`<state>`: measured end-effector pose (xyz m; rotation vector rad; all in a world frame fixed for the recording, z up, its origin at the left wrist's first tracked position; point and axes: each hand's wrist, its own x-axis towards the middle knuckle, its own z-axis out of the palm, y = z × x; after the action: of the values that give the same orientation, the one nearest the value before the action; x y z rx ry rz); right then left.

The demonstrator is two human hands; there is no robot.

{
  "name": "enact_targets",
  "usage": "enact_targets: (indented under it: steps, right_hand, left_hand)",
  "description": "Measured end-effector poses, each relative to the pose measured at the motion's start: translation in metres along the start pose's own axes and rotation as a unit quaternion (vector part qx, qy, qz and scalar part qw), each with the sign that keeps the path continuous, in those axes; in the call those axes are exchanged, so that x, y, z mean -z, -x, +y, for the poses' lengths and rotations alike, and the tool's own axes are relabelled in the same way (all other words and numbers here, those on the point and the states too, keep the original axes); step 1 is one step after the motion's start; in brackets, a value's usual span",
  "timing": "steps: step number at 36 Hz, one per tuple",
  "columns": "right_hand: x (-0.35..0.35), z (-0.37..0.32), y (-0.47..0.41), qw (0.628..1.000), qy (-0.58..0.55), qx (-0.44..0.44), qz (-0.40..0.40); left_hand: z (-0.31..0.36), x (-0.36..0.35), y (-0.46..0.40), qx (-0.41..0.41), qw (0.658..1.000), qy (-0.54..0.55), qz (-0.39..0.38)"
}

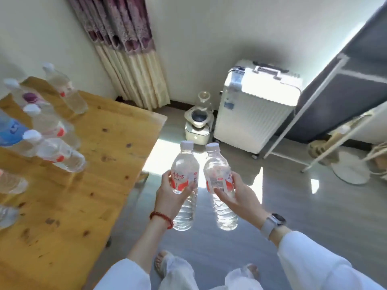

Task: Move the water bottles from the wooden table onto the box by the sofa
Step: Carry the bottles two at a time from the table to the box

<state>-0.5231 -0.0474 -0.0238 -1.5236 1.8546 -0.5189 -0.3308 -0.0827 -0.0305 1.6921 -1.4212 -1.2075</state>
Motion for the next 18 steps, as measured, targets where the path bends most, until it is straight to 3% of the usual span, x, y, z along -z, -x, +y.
enact_targets:
  steps: [10,18]
  right_hand:
    - [0.175,0.204,0.097,0.972,-0.043,-0.174,0.155]
    - [0.277,0.338,0.178,0.899,-0.077,-0.333,0.276]
  left_hand:
    - [0.122,-0.26,0.051,-0.138,0.969,-0.102,-0.179]
    - [0.198,-0.458,0.092,-0.209,0.909,-0.139,-0.333]
